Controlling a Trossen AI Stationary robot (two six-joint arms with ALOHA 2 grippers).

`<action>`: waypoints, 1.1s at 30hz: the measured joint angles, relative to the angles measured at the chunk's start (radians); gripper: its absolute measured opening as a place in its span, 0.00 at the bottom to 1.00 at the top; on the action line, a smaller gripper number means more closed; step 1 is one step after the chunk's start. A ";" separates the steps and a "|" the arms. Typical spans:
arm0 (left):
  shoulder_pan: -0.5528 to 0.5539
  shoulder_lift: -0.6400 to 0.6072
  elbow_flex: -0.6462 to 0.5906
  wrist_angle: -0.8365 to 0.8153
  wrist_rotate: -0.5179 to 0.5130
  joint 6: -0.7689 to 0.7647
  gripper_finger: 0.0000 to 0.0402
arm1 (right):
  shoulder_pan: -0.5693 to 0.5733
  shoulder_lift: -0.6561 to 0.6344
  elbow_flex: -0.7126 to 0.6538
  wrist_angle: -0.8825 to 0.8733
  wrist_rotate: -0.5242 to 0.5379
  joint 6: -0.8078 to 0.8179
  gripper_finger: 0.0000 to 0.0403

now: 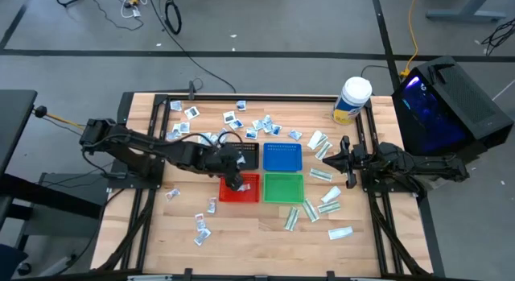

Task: Pick & Place First Aid Supplies
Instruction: Put the orange ointment pack into the orange bin

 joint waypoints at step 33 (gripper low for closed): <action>-0.002 0.182 0.000 0.199 0.225 0.473 0.30 | 0.000 0.000 0.000 0.001 0.000 0.000 0.04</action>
